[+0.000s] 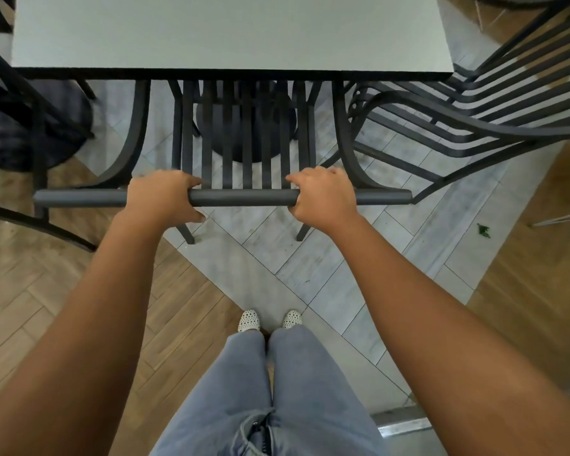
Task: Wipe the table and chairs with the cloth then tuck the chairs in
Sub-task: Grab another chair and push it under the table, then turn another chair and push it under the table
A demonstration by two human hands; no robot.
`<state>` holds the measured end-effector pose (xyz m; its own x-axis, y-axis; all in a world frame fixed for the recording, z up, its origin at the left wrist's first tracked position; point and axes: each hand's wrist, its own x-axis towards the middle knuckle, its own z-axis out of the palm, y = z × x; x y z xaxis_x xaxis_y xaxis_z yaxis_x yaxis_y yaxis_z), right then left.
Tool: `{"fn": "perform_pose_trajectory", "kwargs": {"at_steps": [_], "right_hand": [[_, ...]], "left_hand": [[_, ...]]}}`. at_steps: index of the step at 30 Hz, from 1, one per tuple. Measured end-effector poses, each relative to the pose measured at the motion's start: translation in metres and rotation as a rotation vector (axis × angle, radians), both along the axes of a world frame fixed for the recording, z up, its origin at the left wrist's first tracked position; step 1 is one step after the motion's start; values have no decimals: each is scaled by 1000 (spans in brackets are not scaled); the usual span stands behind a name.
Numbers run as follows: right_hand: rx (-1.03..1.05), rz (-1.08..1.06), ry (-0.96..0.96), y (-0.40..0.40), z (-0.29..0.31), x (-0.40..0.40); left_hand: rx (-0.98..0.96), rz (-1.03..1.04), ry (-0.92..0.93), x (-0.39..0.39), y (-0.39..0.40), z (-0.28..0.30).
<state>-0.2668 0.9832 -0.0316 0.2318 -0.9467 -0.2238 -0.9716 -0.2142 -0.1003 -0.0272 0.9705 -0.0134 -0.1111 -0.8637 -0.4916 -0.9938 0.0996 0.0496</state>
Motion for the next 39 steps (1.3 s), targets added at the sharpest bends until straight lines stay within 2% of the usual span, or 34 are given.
{"fn": "perform_pose_trajectory", "kwargs": {"at_steps": [4, 8, 11, 14, 17, 20, 23, 26, 30, 34, 39], "right_hand": [[-107, -18, -47, 9, -5, -3], [-267, -160, -119, 32, -16, -20], [-358, -232, -144, 58, -30, -45], [-416, -273, -96, 82, -42, -68], [-426, -300, -88, 105, -55, -92], [-297, -376, -154, 127, -72, -125], [-64, -514, -242, 145, -87, -163], [145, -533, -286, 152, -95, -204], [323, -533, -233, 149, -106, -255], [433, -536, -195, 140, -115, -300], [486, -543, -201, 124, -120, -343]], "left_hand": [[12, 77, 68, -42, 9, 3], [-133, 15, 128, -112, 33, -2], [-244, -107, 118, -163, 65, -14], [-405, -129, 198, -201, 94, -34], [-457, -163, 267, -228, 115, -55], [-453, -188, 343, -253, 130, -69], [-345, -252, 383, -285, 146, -88], [-139, -294, 275, -325, 148, -99], [113, -331, 94, -373, 131, -113], [233, -359, -13, -411, 112, -129], [263, -343, -89, -441, 82, -139]]}}
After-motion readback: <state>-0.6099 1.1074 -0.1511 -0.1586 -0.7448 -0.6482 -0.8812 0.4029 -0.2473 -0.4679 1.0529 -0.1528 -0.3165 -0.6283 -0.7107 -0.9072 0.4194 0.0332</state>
